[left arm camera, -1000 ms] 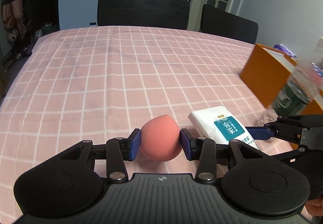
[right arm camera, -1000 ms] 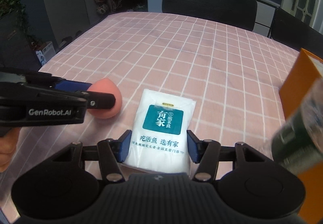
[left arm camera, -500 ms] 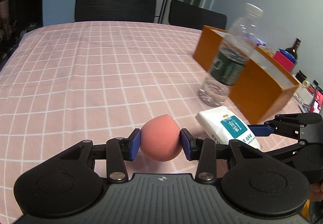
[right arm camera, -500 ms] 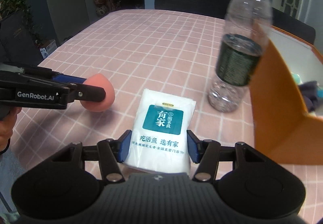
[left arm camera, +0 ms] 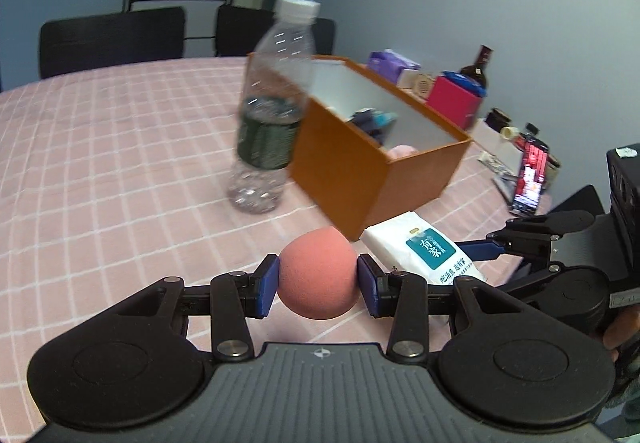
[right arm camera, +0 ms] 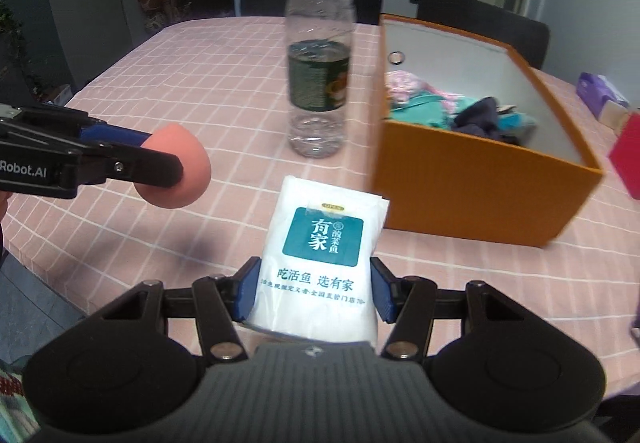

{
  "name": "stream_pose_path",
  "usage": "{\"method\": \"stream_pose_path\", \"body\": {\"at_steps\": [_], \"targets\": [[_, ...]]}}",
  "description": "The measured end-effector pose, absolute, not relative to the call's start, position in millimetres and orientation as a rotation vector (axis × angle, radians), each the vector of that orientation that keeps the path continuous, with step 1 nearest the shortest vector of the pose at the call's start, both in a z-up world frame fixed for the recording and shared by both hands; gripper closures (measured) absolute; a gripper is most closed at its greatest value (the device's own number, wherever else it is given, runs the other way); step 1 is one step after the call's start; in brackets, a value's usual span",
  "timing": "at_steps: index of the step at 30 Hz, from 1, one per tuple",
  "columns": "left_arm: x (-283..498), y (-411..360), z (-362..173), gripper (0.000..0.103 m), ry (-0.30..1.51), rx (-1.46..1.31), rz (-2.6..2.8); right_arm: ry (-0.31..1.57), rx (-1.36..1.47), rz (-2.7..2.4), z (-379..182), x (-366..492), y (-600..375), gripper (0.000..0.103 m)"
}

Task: Organize soft objects
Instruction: 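Carry the orange ball with the left gripper while the right gripper carries the tissue pack to the box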

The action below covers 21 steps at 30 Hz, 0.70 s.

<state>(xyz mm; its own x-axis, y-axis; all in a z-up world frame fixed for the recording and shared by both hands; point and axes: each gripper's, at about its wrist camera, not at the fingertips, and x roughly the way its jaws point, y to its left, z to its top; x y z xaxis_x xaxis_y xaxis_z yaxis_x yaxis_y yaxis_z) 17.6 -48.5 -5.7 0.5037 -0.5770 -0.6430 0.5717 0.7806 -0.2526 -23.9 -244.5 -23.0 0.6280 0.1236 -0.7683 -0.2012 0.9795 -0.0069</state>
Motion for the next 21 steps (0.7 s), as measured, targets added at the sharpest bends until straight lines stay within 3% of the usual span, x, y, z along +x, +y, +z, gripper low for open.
{"method": "stream_pose_path", "body": {"at_steps": [11, 21], "targets": [[16, -136, 40, 0.055, 0.614, 0.092, -0.823, 0.781, -0.179, 0.094, 37, -27, -313, 0.047], [64, -216, 66, 0.055, 0.54, 0.238, -0.789, 0.784, -0.219, 0.072, 64, 52, -372, 0.047]]}}
